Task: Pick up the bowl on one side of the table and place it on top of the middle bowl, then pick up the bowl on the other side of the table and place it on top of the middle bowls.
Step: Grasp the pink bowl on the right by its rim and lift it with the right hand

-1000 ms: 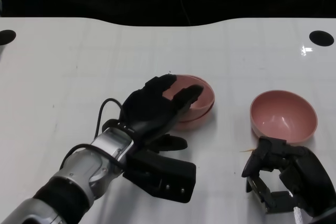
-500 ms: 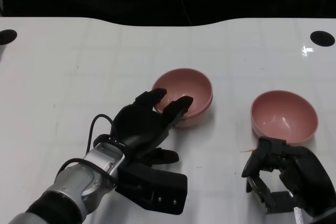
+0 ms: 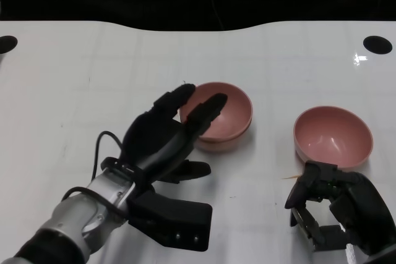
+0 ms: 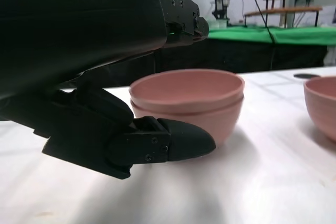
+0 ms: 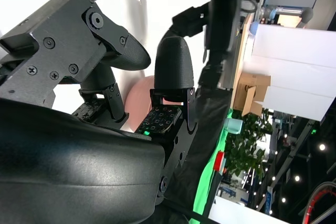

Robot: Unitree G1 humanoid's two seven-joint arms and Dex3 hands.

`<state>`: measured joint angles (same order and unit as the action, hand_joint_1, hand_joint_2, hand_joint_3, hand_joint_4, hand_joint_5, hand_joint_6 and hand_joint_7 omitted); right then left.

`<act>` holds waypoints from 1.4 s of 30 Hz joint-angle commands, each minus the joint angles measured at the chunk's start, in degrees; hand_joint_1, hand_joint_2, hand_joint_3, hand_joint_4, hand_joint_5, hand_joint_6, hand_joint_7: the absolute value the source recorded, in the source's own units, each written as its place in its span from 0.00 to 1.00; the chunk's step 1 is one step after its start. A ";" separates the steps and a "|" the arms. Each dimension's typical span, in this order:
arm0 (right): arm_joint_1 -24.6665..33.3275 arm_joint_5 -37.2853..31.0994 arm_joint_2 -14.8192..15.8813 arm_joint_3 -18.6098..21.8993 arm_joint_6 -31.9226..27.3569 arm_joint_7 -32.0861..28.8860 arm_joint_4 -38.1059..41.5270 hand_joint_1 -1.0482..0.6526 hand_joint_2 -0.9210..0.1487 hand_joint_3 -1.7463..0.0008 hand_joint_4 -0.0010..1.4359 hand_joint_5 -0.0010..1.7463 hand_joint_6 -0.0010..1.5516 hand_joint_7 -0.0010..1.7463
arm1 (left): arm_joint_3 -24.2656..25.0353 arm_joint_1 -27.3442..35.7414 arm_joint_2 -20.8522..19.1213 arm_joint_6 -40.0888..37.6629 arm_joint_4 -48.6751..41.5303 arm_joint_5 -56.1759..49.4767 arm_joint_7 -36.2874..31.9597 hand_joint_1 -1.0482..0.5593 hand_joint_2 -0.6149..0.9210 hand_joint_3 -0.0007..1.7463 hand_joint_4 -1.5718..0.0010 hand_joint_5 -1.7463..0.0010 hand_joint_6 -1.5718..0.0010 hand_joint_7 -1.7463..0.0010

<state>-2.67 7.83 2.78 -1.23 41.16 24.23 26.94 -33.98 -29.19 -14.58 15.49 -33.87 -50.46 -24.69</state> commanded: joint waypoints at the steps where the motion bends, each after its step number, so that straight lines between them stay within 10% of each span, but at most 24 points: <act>1: -0.02 -0.58 0.62 0.27 0.48 -0.65 0.22 0.54 0.54 0.23 0.57 0.89 0.55 0.70 | 2.49 3.51 -3.22 1.86 3.49 1.47 -1.89 0.27 1.00 0.20 0.88 0.93 0.88 0.95; 12: -0.24 -1.04 0.64 0.21 -0.24 -1.19 0.07 0.54 0.53 0.23 0.57 0.89 0.54 0.70 | 12.49 15.43 -6.66 20.16 8.66 9.76 -13.76 0.50 1.00 0.11 0.65 0.32 0.54 0.89; 21: -0.07 -1.15 0.44 0.05 -0.66 -1.50 -0.47 0.54 0.52 0.24 0.57 0.88 0.54 0.70 | 19.24 25.00 -3.90 28.20 12.58 19.09 -11.75 0.57 0.94 0.18 0.46 0.37 0.35 0.73; 24: -0.51 -1.14 0.66 0.26 -0.34 -1.49 0.03 0.54 0.52 0.23 0.57 0.89 0.55 0.70 | 20.37 29.94 -1.34 28.72 14.26 32.46 -3.69 0.62 0.72 0.63 0.45 0.20 0.34 0.56; 26: -0.72 -0.90 0.83 0.47 -0.56 -1.41 0.16 0.54 0.52 0.23 0.57 0.89 0.55 0.70 | 20.27 32.26 0.12 28.49 15.06 43.18 3.88 0.63 0.68 0.74 0.46 0.13 0.38 0.43; 30: -1.26 -0.70 1.11 1.01 0.02 -1.34 1.02 0.54 0.53 0.22 0.58 0.89 0.55 0.69 | 21.33 34.18 2.71 28.29 14.68 56.45 15.73 0.64 0.67 0.77 0.46 0.05 0.45 0.23; 37: -2.03 -0.79 1.51 1.53 0.98 -1.08 1.66 0.55 0.53 0.22 0.58 0.89 0.55 0.69 | 25.88 34.92 6.15 26.79 14.10 60.99 24.98 0.65 0.67 0.78 0.45 0.04 0.45 0.18; 42: -3.15 -4.93 4.07 1.91 1.19 -3.40 -0.18 0.51 0.39 0.46 0.50 0.73 0.50 0.49 | 29.07 35.63 8.16 23.12 14.06 67.18 32.40 0.63 0.66 0.79 0.45 0.00 0.48 0.10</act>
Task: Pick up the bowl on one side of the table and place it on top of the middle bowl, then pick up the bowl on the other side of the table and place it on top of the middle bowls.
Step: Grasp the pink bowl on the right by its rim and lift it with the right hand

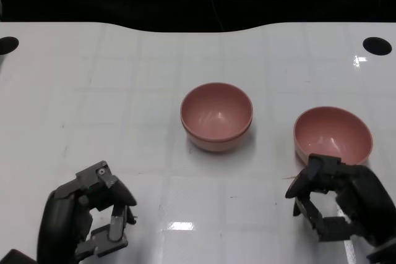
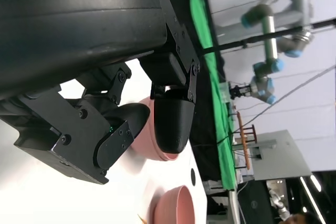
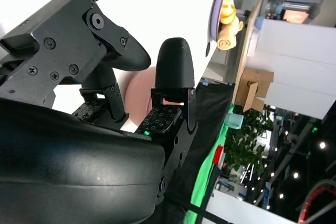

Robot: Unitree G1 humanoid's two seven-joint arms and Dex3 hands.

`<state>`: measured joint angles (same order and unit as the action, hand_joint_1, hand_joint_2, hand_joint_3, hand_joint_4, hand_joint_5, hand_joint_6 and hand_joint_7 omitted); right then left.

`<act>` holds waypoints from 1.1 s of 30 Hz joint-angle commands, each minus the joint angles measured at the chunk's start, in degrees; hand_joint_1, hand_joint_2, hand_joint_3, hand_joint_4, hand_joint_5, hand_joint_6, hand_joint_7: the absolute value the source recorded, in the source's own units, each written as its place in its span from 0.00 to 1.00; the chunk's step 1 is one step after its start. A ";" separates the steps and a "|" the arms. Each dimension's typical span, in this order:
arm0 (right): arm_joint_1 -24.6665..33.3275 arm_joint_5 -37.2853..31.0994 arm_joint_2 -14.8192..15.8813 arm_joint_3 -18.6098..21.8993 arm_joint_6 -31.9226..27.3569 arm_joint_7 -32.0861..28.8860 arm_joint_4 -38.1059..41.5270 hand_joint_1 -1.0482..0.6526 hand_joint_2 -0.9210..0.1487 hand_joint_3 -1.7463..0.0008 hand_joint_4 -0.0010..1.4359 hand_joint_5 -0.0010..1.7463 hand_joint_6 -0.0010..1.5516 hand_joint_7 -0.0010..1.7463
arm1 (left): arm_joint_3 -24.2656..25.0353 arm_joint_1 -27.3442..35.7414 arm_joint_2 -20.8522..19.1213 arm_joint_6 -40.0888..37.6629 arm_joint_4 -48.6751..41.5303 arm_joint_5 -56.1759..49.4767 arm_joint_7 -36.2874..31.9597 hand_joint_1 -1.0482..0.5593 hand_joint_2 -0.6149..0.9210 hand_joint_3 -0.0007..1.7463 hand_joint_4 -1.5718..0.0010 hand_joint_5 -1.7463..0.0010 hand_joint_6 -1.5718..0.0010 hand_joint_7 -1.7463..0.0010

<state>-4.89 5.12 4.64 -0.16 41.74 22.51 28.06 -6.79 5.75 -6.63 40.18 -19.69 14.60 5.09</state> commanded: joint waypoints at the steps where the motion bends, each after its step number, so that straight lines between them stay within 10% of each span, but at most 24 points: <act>1: -0.97 -2.99 2.54 0.74 0.63 -2.24 -1.55 0.51 0.37 0.49 0.49 0.71 0.50 0.46 | 2.48 0.77 0.55 -2.00 0.04 2.31 3.39 0.63 0.66 0.78 0.45 0.00 0.48 0.10; 9: -0.36 -22.49 10.31 1.98 1.45 -13.66 -10.19 0.40 0.04 0.97 0.37 0.29 0.36 0.08 | 6.04 0.96 2.02 -2.77 0.19 1.52 7.96 0.63 0.66 0.78 0.44 0.00 0.47 0.10; 20: 2.57 -44.27 16.16 1.96 -12.07 -24.28 -26.42 0.31 0.04 1.00 0.30 0.15 0.30 0.00 | 7.91 2.50 4.49 -5.06 2.79 1.31 9.59 0.64 0.67 0.80 0.43 0.00 0.46 0.11; 33: -2.71 -54.52 20.02 -5.81 -26.95 -22.18 -23.99 0.29 0.06 1.00 0.29 0.11 0.27 0.00 | 8.60 2.79 5.53 -5.60 3.34 -0.53 9.98 0.64 0.69 0.78 0.43 0.00 0.46 0.12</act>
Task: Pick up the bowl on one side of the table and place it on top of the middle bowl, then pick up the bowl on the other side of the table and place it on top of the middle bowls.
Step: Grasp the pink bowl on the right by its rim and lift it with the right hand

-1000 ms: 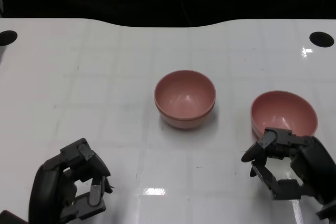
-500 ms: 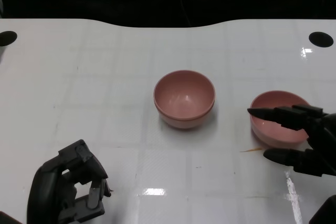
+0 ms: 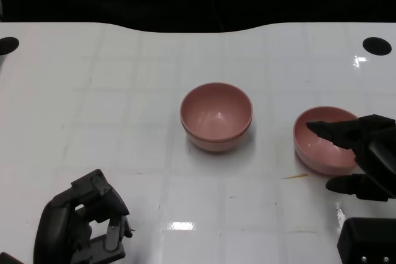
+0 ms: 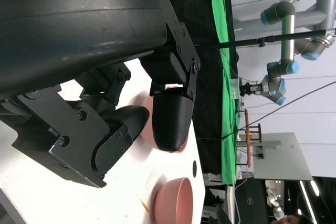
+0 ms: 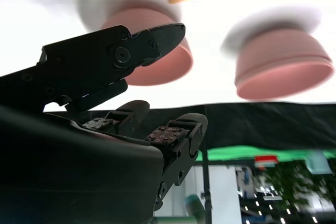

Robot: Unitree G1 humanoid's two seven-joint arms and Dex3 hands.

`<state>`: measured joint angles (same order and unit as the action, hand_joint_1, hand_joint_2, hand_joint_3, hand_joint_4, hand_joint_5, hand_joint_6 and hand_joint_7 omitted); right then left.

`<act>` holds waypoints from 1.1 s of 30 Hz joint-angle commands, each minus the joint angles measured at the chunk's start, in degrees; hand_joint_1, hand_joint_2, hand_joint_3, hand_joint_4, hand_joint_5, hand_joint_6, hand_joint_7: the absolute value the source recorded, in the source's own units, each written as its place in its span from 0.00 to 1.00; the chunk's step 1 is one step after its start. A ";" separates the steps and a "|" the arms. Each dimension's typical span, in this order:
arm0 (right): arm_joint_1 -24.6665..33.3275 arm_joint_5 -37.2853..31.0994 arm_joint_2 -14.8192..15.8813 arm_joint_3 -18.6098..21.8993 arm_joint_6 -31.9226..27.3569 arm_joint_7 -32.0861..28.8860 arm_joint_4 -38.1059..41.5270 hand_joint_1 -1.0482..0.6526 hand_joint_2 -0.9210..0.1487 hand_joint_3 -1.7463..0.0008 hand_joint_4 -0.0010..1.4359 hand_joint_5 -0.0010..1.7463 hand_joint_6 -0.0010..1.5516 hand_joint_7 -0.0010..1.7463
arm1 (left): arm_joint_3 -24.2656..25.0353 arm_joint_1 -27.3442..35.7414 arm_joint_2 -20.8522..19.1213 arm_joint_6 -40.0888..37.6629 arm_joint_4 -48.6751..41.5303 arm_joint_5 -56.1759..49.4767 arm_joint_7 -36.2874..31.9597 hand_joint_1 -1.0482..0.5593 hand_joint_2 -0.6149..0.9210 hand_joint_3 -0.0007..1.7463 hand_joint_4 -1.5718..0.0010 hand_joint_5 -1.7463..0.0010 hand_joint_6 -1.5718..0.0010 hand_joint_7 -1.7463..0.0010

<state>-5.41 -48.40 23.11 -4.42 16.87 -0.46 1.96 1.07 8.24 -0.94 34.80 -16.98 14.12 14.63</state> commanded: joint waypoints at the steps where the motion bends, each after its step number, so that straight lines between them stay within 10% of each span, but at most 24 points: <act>1: -2.68 -1.10 1.72 -2.19 -2.71 0.79 2.67 0.30 0.07 1.00 0.29 0.10 0.28 0.00 | 0.77 0.27 -0.07 -0.24 0.65 -0.11 0.48 0.65 0.69 0.78 0.43 0.00 0.46 0.12; 17: -14.90 -4.19 0.75 -14.37 -9.47 -3.19 23.75 0.38 0.03 0.99 0.36 0.07 0.34 0.02 | 0.68 0.08 0.66 -0.03 0.61 -2.13 0.88 0.65 0.69 0.79 0.44 0.00 0.46 0.12; 21: -17.28 -4.29 0.45 -17.07 -9.56 -5.34 28.33 0.41 0.00 0.99 0.62 0.20 0.52 0.06 | 0.75 0.06 0.66 -0.02 0.77 -2.57 0.91 0.65 0.69 0.79 0.44 0.00 0.47 0.11; 23: -18.11 -3.33 0.49 -17.73 -7.64 -7.44 30.64 0.49 0.00 0.98 0.63 0.50 0.68 0.09 | 0.82 0.11 0.75 -0.08 0.88 -2.60 0.79 0.65 0.69 0.79 0.44 0.00 0.47 0.11; 25: -18.75 -2.31 0.51 -17.97 -4.13 -11.97 33.31 0.55 0.00 0.97 0.61 0.84 0.73 0.28 | 0.84 0.18 0.86 0.03 0.89 -2.56 0.80 0.64 0.69 0.79 0.44 0.00 0.47 0.11; 26: -19.04 -2.38 0.64 -18.22 -2.37 -15.17 34.49 0.58 0.01 0.95 0.64 0.93 0.63 0.60 | 0.85 0.16 0.88 0.13 0.83 -2.56 0.85 0.64 0.69 0.79 0.44 0.00 0.48 0.11; 28: -19.44 -2.51 0.93 -18.58 -0.31 -19.46 35.61 0.59 0.03 0.94 0.66 0.98 0.50 0.89 | 0.89 0.04 0.90 0.46 0.60 -2.81 0.77 0.64 0.70 0.79 0.44 0.00 0.48 0.11; 31: -20.08 -2.82 1.61 -18.82 1.29 -23.53 35.44 0.60 0.07 0.92 0.62 1.00 0.42 0.99 | 0.96 -0.05 1.00 0.24 0.50 -3.12 0.52 0.64 0.70 0.78 0.45 0.00 0.48 0.11; 33: -20.49 -2.91 1.99 -18.60 1.50 -24.63 34.17 0.59 0.30 0.67 0.61 1.00 0.43 0.96 | 0.95 0.02 1.25 -0.16 0.77 -2.83 0.55 0.64 0.70 0.78 0.45 0.00 0.48 0.10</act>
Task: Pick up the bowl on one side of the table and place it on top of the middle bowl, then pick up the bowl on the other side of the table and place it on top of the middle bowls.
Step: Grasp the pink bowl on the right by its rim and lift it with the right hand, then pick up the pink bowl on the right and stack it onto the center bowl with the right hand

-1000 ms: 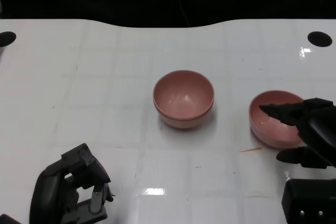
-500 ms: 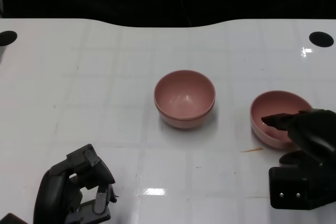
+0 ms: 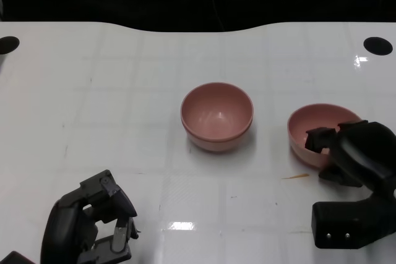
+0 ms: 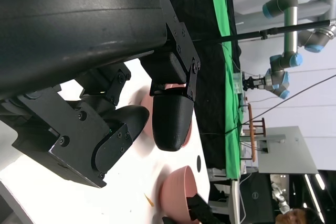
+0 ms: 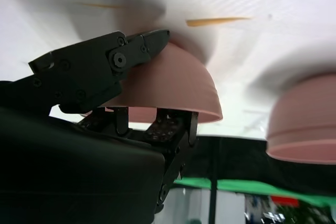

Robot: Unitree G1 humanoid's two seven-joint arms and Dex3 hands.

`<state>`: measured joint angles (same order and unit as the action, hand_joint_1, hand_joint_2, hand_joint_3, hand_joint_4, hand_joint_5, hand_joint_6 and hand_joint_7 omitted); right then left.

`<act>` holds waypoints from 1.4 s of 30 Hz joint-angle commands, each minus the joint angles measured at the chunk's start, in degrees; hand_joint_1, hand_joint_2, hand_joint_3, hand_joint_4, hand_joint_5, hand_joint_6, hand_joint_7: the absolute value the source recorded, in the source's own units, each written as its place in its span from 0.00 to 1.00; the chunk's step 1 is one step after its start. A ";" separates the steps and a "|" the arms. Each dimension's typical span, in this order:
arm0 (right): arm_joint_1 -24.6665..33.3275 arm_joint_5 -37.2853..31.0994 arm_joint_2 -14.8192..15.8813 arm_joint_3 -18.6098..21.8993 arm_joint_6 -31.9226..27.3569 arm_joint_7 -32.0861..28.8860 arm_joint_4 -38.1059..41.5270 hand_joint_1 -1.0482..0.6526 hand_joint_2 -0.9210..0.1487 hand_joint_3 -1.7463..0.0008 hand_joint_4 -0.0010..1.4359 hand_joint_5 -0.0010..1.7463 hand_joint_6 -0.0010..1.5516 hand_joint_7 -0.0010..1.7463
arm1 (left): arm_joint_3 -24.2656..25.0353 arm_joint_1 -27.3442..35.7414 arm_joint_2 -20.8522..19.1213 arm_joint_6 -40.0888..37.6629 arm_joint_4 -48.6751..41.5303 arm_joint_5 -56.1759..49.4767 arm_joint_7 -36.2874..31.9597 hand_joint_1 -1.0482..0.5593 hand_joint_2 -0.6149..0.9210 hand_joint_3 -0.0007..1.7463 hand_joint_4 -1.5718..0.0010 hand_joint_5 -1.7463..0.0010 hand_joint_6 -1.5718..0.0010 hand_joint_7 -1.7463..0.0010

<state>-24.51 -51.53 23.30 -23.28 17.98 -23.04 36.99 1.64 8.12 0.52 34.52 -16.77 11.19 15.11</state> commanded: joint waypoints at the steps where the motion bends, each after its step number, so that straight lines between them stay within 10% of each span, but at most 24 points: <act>1: -1.69 0.21 1.96 0.49 0.06 -2.00 -2.05 0.59 0.37 0.59 0.62 1.00 0.43 0.95 | 0.42 0.09 -0.09 0.15 0.54 0.20 0.10 0.64 0.70 0.78 0.45 0.00 0.48 0.10; 19: -10.50 4.71 -2.86 0.13 2.44 2.08 -7.34 0.53 0.53 0.29 0.66 1.00 0.53 0.91 | 0.65 -0.29 0.39 -0.01 0.02 -1.33 -0.56 0.63 0.70 0.77 0.46 0.00 0.50 0.09; 42: -23.50 5.97 -14.24 -6.82 10.66 1.84 16.46 0.51 0.47 0.38 0.66 1.00 0.51 0.90 | 0.69 -0.19 1.43 -0.24 -0.36 -2.20 -0.67 0.62 0.71 0.74 0.47 0.00 0.50 0.10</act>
<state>-45.88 -45.65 9.58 -29.82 27.98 -20.21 51.86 2.06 7.80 2.46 34.40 -17.24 9.23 14.93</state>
